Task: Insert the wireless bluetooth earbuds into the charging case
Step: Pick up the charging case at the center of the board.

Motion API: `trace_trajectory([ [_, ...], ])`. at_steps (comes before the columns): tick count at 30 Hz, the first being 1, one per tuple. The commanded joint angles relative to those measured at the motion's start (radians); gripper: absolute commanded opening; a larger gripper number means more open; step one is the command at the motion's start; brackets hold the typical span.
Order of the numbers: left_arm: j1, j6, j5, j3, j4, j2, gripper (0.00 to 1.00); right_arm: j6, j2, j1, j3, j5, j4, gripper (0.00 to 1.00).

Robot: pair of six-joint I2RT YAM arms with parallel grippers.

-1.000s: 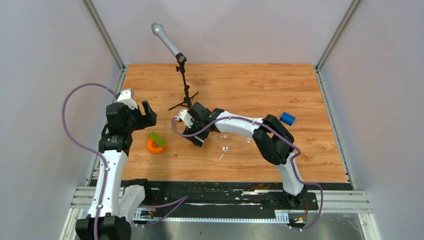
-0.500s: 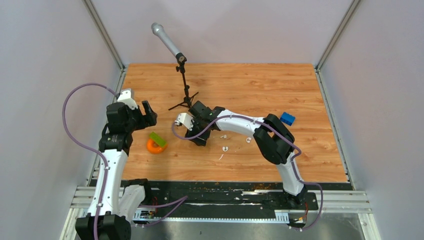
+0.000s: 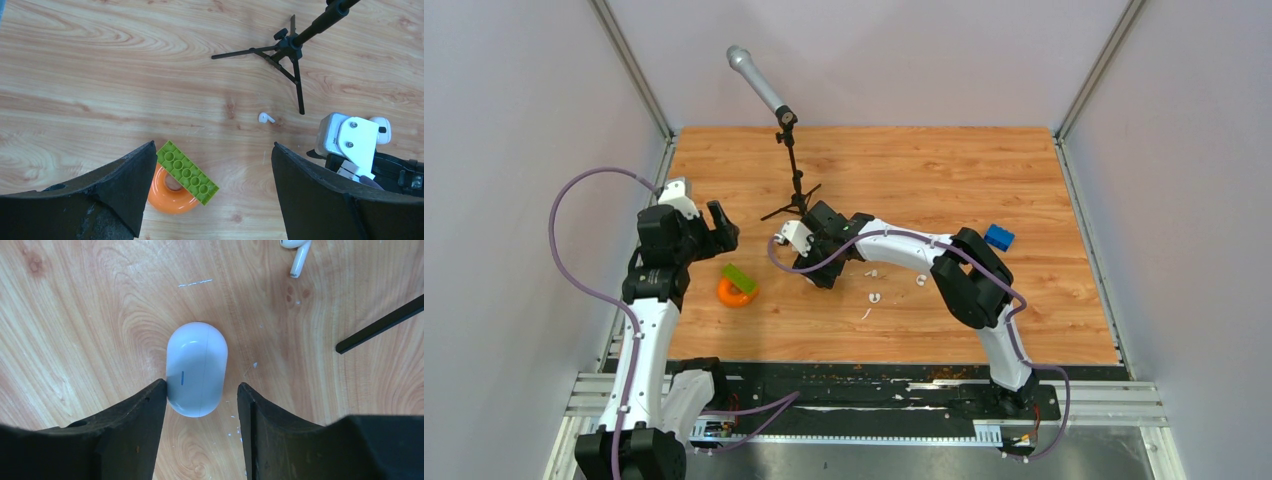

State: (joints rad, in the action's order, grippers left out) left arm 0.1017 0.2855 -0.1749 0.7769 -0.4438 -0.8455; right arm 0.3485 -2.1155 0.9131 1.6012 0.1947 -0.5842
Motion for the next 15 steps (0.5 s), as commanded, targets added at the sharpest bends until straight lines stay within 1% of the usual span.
trace_trajectory([
  [1,0.007,0.026,-0.011,0.013,0.037,-0.008,0.91,-0.024,-0.008,-0.003,0.002,-0.027,0.047,0.54],
  [15,0.007,0.054,-0.021,0.020,0.051,-0.021,0.91,0.020,-0.031,-0.011,-0.007,0.001,0.039,0.54],
])
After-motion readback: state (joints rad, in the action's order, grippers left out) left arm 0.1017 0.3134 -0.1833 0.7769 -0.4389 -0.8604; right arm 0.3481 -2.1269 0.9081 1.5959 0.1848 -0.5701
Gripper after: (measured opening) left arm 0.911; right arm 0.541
